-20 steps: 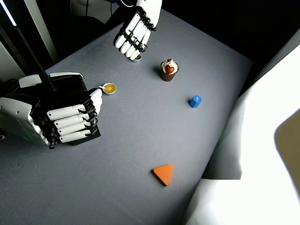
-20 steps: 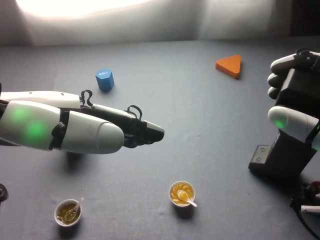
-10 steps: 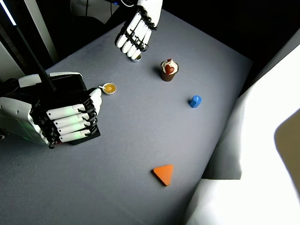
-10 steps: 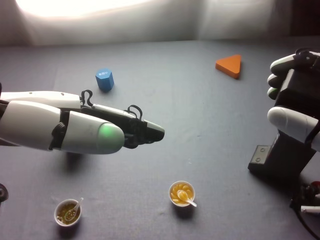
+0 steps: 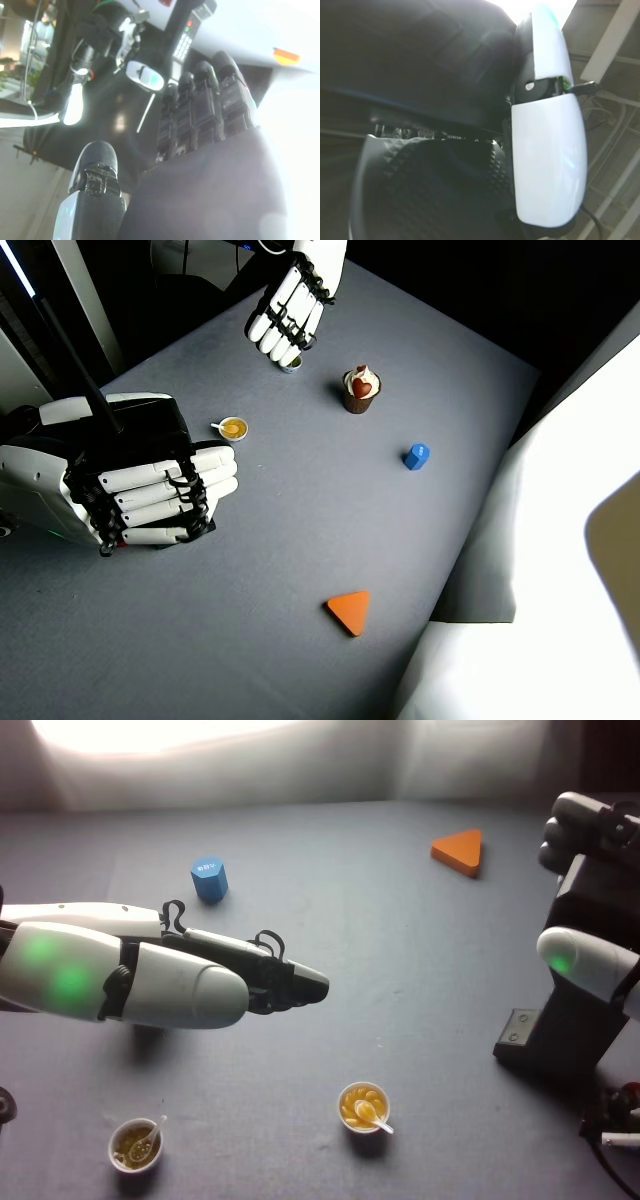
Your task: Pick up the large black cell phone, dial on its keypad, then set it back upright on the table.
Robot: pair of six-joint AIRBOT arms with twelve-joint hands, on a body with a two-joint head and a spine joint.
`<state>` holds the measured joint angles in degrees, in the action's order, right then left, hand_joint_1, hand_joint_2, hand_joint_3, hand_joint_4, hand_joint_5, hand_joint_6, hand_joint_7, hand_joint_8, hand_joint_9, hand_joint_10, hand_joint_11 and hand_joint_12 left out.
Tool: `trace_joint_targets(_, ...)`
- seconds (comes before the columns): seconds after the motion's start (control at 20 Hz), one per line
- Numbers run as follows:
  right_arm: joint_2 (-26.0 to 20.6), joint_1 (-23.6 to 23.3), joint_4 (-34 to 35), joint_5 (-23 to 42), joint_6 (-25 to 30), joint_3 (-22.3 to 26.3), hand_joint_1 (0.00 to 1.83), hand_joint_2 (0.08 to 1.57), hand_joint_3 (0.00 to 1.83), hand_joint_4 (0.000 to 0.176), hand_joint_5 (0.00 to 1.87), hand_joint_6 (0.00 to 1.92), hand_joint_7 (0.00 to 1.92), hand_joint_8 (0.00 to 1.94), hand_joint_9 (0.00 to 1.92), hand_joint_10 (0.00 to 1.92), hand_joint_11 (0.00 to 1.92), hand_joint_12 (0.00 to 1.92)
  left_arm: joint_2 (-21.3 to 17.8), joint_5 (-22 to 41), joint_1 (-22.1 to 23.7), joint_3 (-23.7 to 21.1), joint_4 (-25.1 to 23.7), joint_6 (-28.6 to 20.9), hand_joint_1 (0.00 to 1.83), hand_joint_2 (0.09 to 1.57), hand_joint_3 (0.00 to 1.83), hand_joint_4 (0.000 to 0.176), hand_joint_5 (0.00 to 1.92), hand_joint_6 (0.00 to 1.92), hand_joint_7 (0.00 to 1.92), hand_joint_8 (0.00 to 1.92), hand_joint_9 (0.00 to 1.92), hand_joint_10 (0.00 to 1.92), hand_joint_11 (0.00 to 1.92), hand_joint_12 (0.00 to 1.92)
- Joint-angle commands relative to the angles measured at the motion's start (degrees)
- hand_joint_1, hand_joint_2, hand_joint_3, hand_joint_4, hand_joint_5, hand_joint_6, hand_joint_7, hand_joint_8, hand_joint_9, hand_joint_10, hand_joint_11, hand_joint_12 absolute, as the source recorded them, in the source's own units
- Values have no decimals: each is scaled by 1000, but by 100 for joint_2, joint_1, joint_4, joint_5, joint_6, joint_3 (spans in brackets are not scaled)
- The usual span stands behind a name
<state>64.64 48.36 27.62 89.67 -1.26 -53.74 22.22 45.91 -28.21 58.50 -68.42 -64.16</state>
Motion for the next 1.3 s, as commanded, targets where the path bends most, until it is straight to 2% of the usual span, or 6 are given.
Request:
trace_joint_targets(0.0,-32,4,-218,679,99,-27,987,1118,0,0,464,0,474,0,473,42,16,1278,-51,421,112,-47,383,-17,7,1263,1,0,215,3,181,0,144,1,0,327)
trace_joint_targets(0.35,-34,4,-220,679,99,-36,601,959,0,0,21,0,17,0,9,0,0,38,-50,421,120,-48,387,-18,0,1263,0,0,213,3,191,2,153,1,0,337)
trace_joint_targets(0.5,-30,4,-226,678,99,-36,486,879,0,21,0,0,0,0,0,0,0,0,-51,421,127,-48,387,-18,9,1263,0,0,223,4,195,4,156,2,0,365)
trace_joint_targets(0.75,-31,4,-236,678,99,-38,339,855,0,21,0,0,0,0,0,0,0,0,-55,421,132,-48,387,-18,0,1265,0,0,201,1,173,5,144,5,0,369)
trace_joint_targets(0.85,-33,4,-239,678,99,-44,335,857,0,21,0,0,0,0,0,0,0,0,-55,421,133,-48,387,-18,1,1263,0,0,219,4,199,9,169,10,0,421)
trace_joint_targets(1.25,-75,-46,-346,699,99,-71,348,868,1,14,0,0,0,0,0,0,0,0,-54,422,140,-48,397,-17,0,1263,0,0,195,0,175,3,144,5,0,312)
